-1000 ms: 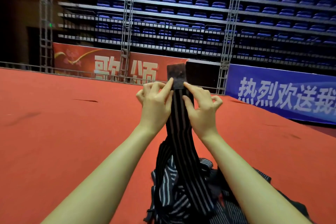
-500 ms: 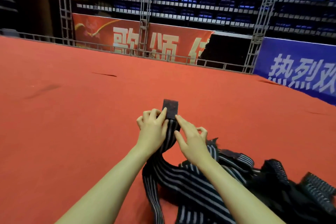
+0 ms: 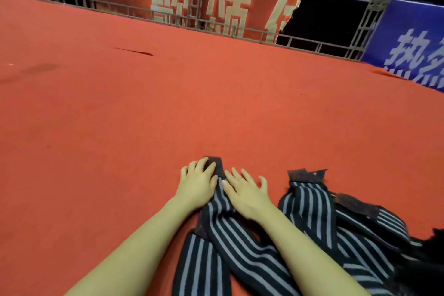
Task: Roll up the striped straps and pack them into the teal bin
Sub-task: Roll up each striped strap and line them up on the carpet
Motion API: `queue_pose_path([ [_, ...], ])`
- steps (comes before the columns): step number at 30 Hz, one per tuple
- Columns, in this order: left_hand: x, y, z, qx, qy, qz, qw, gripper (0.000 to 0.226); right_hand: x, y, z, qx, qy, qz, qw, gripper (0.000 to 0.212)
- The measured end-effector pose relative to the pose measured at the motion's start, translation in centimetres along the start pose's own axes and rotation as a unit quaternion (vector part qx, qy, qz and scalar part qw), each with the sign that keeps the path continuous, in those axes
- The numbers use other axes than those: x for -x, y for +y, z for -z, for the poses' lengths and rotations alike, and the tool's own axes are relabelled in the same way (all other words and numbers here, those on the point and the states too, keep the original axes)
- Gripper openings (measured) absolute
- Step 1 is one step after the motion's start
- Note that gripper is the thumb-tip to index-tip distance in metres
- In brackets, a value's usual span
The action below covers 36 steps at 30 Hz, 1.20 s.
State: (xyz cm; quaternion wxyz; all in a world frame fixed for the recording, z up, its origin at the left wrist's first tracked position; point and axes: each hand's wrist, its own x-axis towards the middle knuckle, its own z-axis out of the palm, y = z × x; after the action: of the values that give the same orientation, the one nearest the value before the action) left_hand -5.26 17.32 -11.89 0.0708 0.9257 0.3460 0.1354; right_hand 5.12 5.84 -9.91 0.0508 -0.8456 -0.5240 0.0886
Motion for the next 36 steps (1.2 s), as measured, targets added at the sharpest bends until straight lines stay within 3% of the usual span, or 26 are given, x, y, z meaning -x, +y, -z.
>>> queue_pose_path([
  [4, 0.2, -0.5, -1.0, 0.038, -0.061, 0.007, 0.997, 0.048, -0.6, 0.7, -1.6, 0.024, -0.025, -0.010, 0.999, 0.056],
  [9, 2.0, -0.3, 1.5, 0.105, -0.036, 0.011, 0.994, 0.045, 1.5, 0.7, 0.4, -0.023, 0.147, 0.022, 0.989, 0.048],
  [11, 3.6, 0.7, 3.0, 0.126, -0.017, -0.002, 0.992, 0.045, 3.9, 0.8, 0.9, -0.030, 0.171, 0.050, 0.983, 0.045],
  [13, 5.8, 2.1, 4.4, 0.141, -0.015, -0.020, 0.990, 0.045, 6.8, 1.1, 0.8, -0.043, 0.171, 0.077, 0.981, 0.048],
  [16, 9.5, 4.3, 6.0, 0.158, -0.010, -0.044, 0.986, 0.044, 11.4, 1.9, 0.7, -0.040, 0.170, 0.095, 0.980, 0.068],
  [20, 14.2, 7.2, 6.7, 0.161, -0.030, -0.079, 0.983, 0.044, 17.4, 3.5, 0.6, 0.013, 0.151, 0.079, 0.985, 0.070],
  [24, 18.9, 10.1, 5.7, 0.157, -0.062, -0.109, 0.980, 0.045, 22.6, 4.7, -0.7, 0.089, 0.091, 0.032, 0.991, 0.100],
  [28, 21.9, 11.8, 3.9, 0.129, -0.101, -0.119, 0.979, 0.046, 25.9, 6.2, -1.8, 0.078, 0.085, -0.014, 0.993, 0.089],
  [31, 22.1, 11.7, 3.8, 0.107, -0.090, -0.116, 0.983, 0.047, 26.6, 6.1, -1.2, 0.091, 0.089, 0.011, 0.992, 0.069],
  [36, 22.4, 12.2, 3.7, 0.058, -0.093, -0.133, 0.985, 0.049, 27.3, 7.0, -1.1, 0.126, 0.094, -0.004, 0.987, 0.080],
])
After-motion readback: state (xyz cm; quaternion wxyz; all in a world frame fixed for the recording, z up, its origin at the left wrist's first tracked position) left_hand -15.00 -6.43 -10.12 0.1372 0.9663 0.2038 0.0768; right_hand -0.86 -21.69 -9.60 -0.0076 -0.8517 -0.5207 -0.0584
